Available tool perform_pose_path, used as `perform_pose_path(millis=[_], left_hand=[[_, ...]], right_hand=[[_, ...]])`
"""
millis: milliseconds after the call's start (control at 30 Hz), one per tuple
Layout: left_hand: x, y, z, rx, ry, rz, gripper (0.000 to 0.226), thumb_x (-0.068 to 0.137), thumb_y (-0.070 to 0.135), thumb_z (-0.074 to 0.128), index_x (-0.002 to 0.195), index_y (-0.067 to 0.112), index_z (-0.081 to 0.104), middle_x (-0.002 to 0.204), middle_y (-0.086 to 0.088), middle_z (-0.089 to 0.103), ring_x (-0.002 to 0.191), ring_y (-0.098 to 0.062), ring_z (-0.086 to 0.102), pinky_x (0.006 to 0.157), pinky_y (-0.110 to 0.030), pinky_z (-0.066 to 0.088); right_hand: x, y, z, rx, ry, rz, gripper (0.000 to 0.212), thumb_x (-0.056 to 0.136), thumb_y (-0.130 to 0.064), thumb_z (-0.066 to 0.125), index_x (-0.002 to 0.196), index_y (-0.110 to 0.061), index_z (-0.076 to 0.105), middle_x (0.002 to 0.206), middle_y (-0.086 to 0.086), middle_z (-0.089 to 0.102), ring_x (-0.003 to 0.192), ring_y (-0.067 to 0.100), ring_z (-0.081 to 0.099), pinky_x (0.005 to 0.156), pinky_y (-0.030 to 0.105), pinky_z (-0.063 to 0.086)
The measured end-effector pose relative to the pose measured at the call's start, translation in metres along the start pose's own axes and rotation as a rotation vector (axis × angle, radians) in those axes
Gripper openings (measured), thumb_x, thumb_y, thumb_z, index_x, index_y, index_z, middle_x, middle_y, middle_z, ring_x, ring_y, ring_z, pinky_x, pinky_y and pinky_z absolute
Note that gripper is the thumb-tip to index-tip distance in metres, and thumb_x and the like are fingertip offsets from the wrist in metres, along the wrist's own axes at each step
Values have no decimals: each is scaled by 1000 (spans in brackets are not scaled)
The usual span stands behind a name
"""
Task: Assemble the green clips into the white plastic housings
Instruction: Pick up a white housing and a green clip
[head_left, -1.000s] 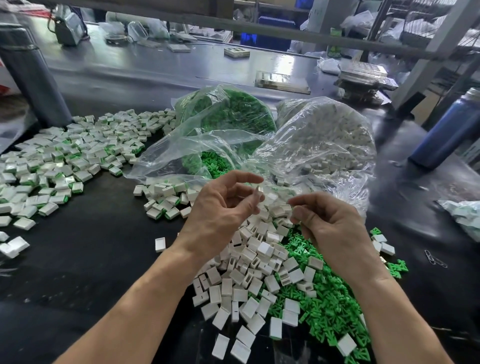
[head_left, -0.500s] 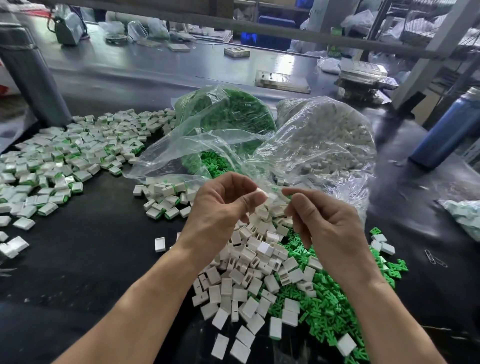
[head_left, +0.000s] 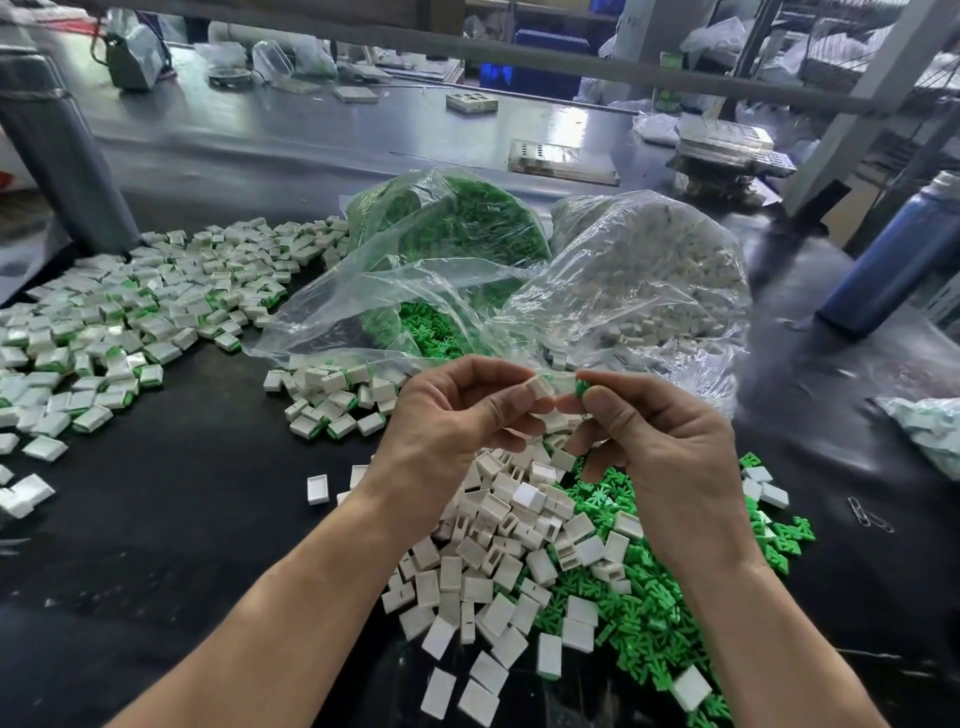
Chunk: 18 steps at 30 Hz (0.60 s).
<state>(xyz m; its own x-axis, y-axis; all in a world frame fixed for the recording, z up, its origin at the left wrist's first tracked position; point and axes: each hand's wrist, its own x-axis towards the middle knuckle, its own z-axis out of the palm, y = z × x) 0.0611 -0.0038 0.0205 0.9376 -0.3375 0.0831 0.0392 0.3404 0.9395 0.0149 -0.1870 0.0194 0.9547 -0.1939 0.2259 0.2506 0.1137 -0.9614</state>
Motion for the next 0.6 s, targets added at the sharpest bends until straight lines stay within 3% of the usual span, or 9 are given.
perform_pose_path(millis=[267, 400, 467, 600], left_hand=[[-1, 3, 0, 42, -10, 5, 26, 80, 20, 77, 102, 9, 72, 98, -15, 79, 82, -23, 73, 68, -27, 60], [-2, 3, 0, 62, -16, 12, 25, 81, 20, 78, 103, 9, 72, 97, -14, 79, 82, -23, 72, 68, -27, 60], [-2, 2, -1, 73, -23, 17, 23, 82, 20, 77, 102, 10, 72, 97, -14, 79, 80, -22, 70, 68, -27, 60], [-2, 0, -2, 100, -32, 24, 21, 83, 19, 77, 102, 11, 72, 97, -13, 78, 80, -21, 70, 68, -27, 59]], right_hand=[[0, 0, 2, -14, 15, -28, 13, 88, -12, 74, 98, -4, 72, 96, 15, 79, 68, 25, 74, 48, 27, 56], [-1, 0, 2, -22, -11, -38, 5, 89, -11, 75, 94, -11, 74, 86, 14, 77, 62, 24, 69, 49, 30, 57], [-1, 2, 1, -54, -1, -39, 10, 90, -9, 75, 98, -15, 76, 76, 11, 72, 59, 21, 65, 50, 27, 55], [-2, 2, -1, -183, 5, -65, 20, 96, -11, 71, 107, -24, 81, 76, 3, 71, 60, 16, 61, 51, 23, 52]])
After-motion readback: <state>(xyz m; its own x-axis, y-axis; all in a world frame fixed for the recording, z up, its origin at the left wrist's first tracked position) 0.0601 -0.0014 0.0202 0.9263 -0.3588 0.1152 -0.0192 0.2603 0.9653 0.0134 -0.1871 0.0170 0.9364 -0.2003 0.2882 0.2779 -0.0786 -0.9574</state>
